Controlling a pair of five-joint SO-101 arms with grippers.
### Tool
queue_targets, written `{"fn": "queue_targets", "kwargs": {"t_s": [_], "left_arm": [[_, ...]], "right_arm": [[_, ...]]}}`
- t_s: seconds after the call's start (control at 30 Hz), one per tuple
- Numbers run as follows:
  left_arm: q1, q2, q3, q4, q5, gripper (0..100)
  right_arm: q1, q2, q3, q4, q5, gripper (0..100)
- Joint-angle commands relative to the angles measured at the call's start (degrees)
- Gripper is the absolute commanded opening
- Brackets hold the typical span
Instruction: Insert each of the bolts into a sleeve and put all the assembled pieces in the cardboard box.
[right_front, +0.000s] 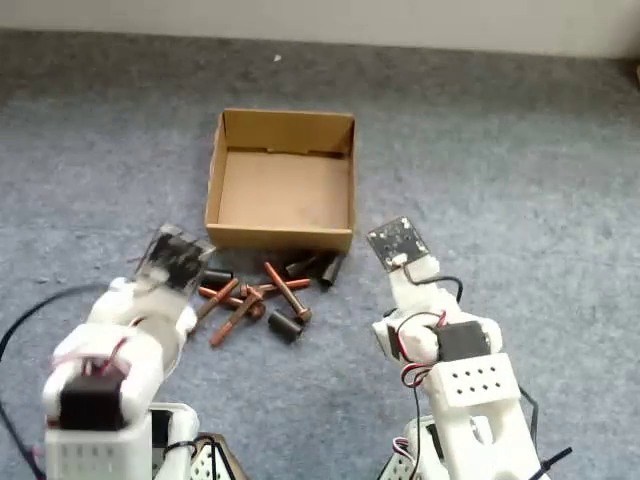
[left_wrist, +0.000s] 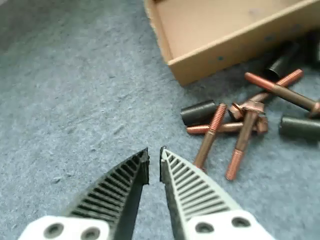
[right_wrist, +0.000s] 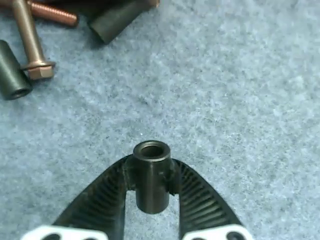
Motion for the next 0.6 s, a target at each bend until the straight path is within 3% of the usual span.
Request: {"fn": "queue_targets", "kwargs": {"t_s": [0.0, 0.13, 0.3, 0.57], "left_arm": [[10.0, 19.5, -8.0, 1.0, -0.1, 8], [15.9, 32.9, -8.5, -2.5, 2.4, 11], [16.8, 45.4, -8.6, -11.8, 9.8, 22], [16.8, 58.1, -8.6, -23.0, 10.5, 19]], "right_arm": [[1.7, -1.6, 0.8, -4.0, -3.3, 0.4], [4.5, -1.5, 1.4, -6.0, -5.1, 0.4], [5.0, -1.4, 1.5, -6.2, -5.2, 0.4], [4.9, -1.4, 1.5, -6.2, -5.2, 0.4]]}}
